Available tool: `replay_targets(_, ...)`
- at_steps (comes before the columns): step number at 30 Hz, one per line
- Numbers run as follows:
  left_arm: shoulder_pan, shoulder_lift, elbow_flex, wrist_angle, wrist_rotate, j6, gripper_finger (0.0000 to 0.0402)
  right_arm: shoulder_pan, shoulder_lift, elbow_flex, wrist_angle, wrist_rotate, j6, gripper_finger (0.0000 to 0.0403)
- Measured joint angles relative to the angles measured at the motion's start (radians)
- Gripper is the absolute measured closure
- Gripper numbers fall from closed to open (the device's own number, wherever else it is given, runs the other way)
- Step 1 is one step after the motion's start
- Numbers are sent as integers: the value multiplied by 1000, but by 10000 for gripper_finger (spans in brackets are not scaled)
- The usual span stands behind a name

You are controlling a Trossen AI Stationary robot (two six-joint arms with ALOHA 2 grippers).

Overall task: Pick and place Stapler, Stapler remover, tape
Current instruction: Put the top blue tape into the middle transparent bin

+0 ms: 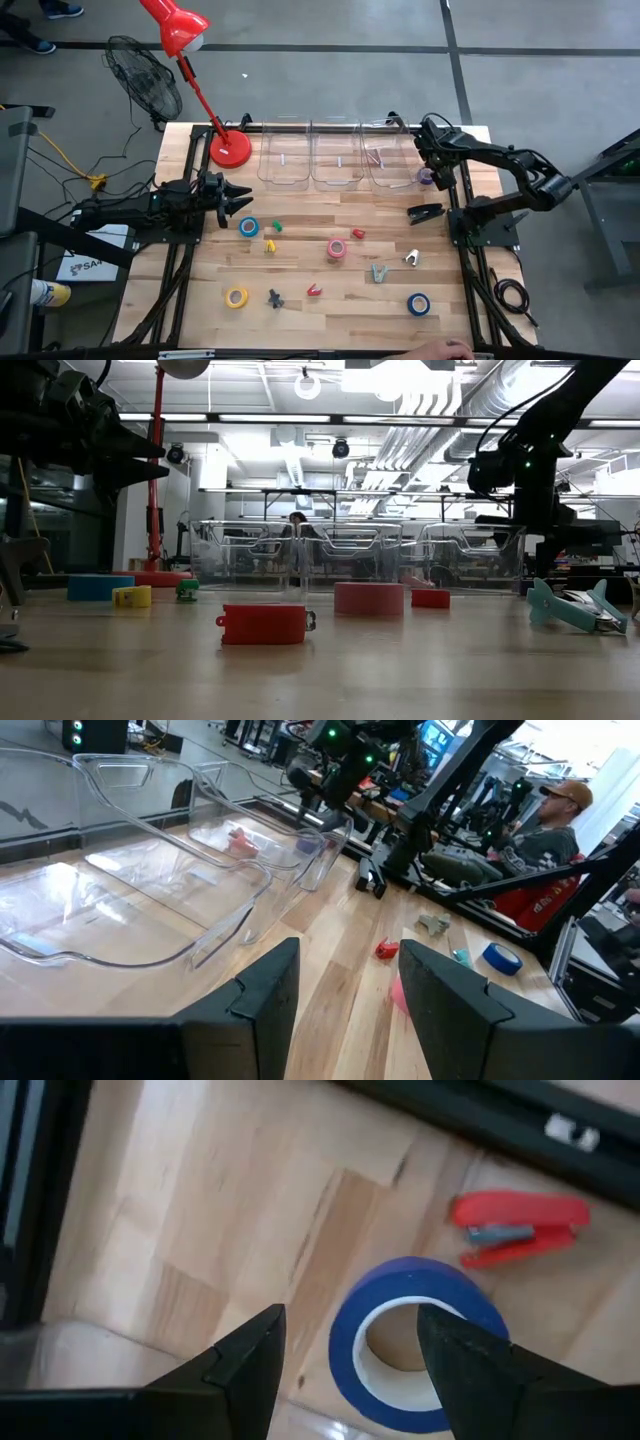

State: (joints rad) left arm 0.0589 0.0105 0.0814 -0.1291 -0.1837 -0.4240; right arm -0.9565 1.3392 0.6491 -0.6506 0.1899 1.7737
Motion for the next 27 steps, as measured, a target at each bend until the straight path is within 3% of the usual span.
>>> replay_targets(14,0,0,0,0,0,0,231,1,127,1,115,-51,-51,200)
replay_targets(27,0,0,0,0,0,0,231,0,119,0,129,-38,-84,372)
